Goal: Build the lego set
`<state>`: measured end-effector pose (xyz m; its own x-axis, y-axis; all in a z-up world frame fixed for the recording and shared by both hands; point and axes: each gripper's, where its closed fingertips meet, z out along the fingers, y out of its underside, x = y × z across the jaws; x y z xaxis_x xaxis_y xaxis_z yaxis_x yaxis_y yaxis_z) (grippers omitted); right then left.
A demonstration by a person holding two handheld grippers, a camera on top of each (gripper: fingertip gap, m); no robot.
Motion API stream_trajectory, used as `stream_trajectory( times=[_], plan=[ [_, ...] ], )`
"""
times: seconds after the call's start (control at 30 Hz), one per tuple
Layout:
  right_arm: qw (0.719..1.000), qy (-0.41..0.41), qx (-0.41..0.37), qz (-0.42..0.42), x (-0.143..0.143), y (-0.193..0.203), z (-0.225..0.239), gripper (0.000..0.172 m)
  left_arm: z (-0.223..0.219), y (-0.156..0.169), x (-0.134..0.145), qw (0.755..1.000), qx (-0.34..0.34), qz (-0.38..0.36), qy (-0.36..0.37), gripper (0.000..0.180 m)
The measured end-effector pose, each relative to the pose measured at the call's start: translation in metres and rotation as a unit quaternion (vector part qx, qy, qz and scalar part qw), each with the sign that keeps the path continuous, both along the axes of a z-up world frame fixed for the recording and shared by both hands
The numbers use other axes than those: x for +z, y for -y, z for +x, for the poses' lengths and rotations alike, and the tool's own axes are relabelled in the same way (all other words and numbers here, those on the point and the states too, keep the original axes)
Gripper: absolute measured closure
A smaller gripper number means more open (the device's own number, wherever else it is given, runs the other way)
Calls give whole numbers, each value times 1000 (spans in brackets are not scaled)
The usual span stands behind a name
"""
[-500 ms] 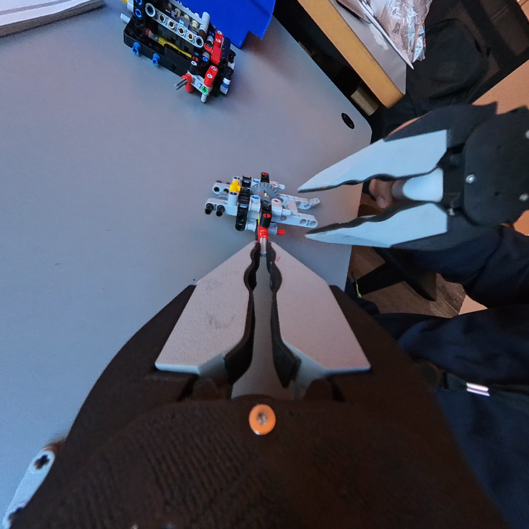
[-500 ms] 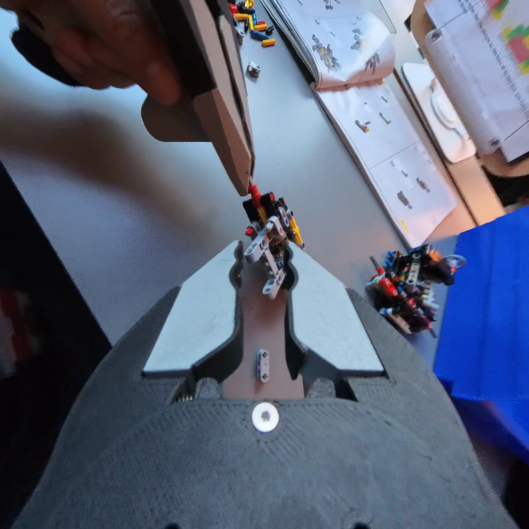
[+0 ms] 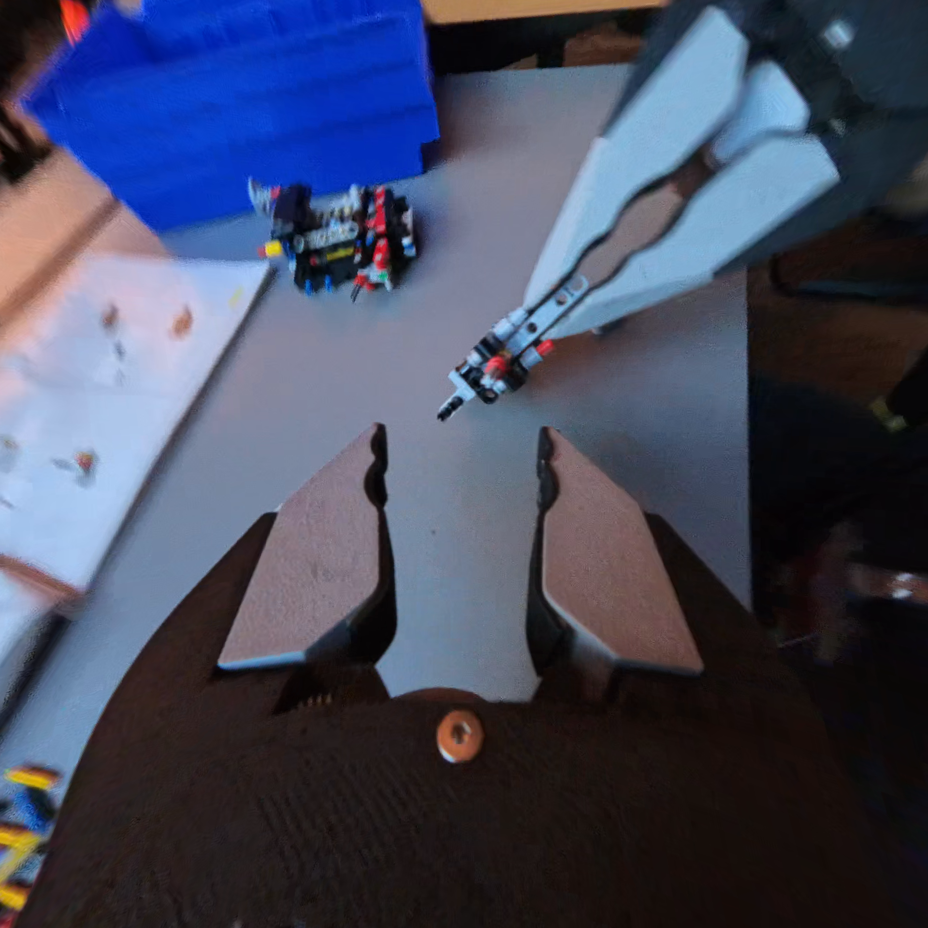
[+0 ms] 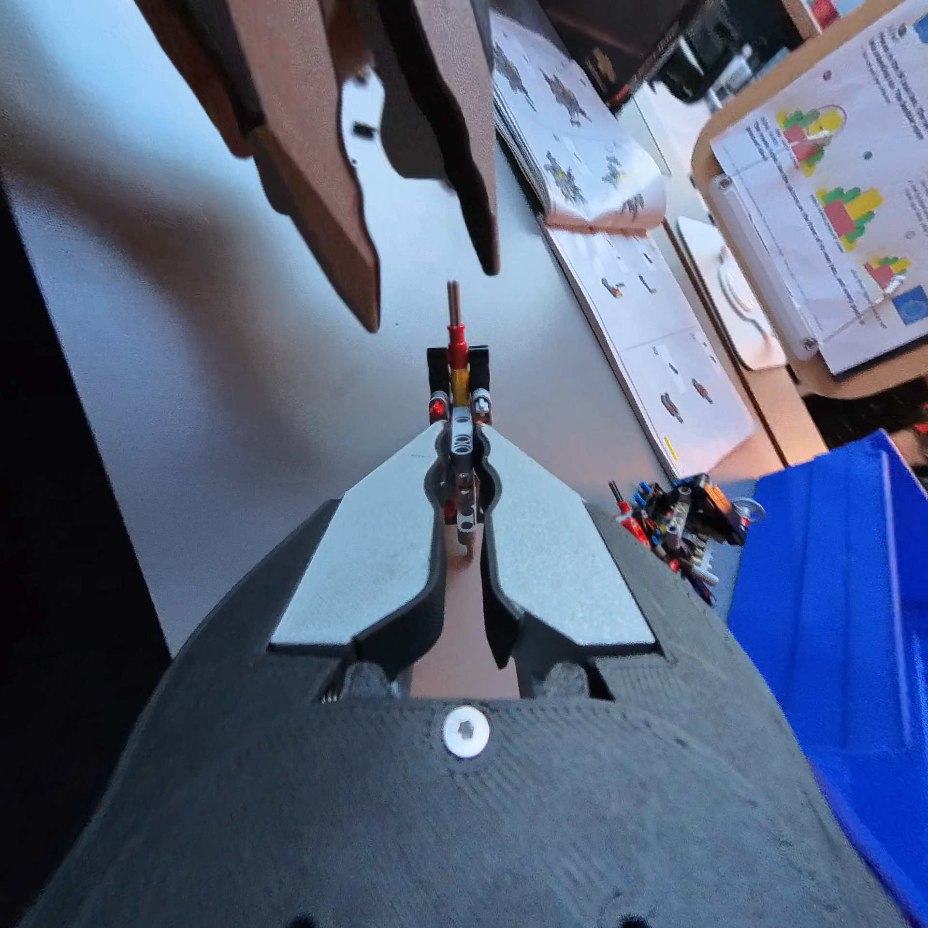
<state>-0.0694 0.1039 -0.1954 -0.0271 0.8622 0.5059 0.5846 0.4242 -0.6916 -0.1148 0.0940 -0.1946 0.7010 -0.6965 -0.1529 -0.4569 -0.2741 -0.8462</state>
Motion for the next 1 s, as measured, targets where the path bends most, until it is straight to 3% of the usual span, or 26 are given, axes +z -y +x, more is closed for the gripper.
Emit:
stream_trajectory(
  times=[0.13, 0.23, 0.47, 0.73, 1.0],
  plan=[
    [995, -35, 78, -51, 8, 9, 4, 167, 28, 6, 4, 990, -88, 87, -74, 130],
    [989, -49, 108, -84, 12, 10, 7, 167, 44, 8, 6, 984, -137, 99, -63, 139],
    [977, -75, 162, -118, 13, 15, 14, 167, 55, 5, 11, 978, -188, 90, -23, 139],
    [963, -118, 191, -152, 15, 15, 14, 167, 65, -1, -1, 975, -207, 76, 6, 156],
    [956, -134, 197, -173, 17, 9, 17, 167, 68, -4, 7, 974, -208, 75, 50, 156]
  ],
)
